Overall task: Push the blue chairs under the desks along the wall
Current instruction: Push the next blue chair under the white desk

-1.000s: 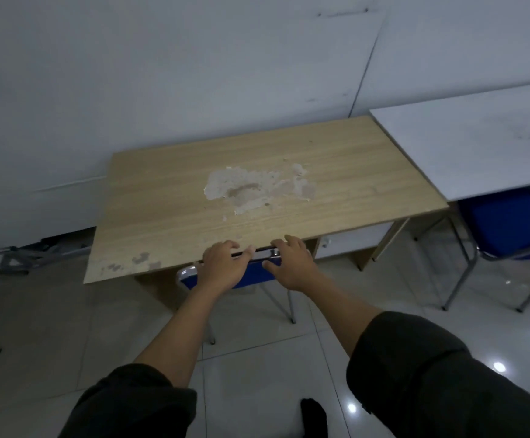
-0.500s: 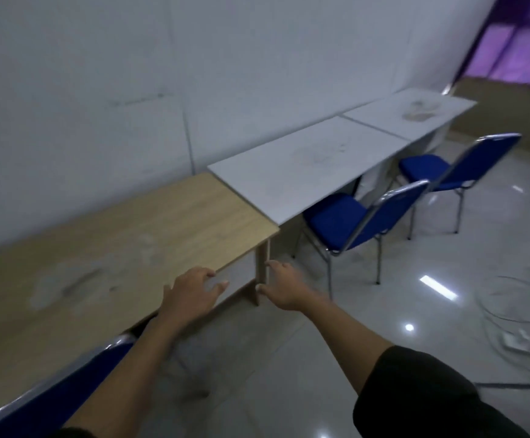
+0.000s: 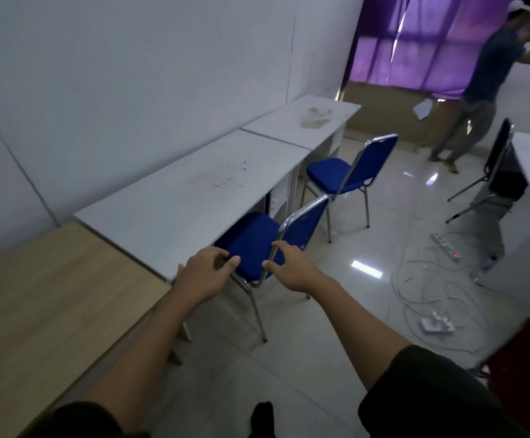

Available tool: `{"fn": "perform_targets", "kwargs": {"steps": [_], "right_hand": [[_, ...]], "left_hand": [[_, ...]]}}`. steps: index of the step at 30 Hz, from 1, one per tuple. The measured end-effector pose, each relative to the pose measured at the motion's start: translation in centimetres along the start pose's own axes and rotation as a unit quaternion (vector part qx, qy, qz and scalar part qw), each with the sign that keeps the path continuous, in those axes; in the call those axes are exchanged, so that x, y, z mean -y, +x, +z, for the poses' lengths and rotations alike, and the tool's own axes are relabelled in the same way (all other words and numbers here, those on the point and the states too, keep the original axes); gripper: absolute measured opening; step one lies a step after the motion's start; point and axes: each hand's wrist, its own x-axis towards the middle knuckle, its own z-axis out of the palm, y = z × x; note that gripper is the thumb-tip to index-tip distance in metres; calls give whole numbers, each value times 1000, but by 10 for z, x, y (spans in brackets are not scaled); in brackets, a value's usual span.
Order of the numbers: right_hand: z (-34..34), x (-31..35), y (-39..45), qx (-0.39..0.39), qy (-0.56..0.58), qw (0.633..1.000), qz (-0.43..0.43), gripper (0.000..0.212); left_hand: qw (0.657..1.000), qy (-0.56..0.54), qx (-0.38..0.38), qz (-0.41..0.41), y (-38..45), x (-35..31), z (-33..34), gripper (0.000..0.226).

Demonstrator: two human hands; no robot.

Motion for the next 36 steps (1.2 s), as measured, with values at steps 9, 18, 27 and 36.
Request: {"fn": "perform_targets", "kwargs": {"steps": [9, 18, 27, 36], "right_hand": [[-103, -61, 156, -60, 62, 995, 41, 64], [-166, -136, 328, -31, -7, 999, 13, 59], [-183, -202, 456, 107, -175, 979, -13, 64], [-171, -225, 481, 226, -269, 935, -42, 105]], "left_hand": [[997, -13, 58, 45, 221, -94, 53, 58], [995, -60, 77, 4, 385, -136, 107, 63], [970, -132, 50, -198, 455, -139, 189, 63], [916, -122, 157, -349, 433, -137, 256, 86]]}}
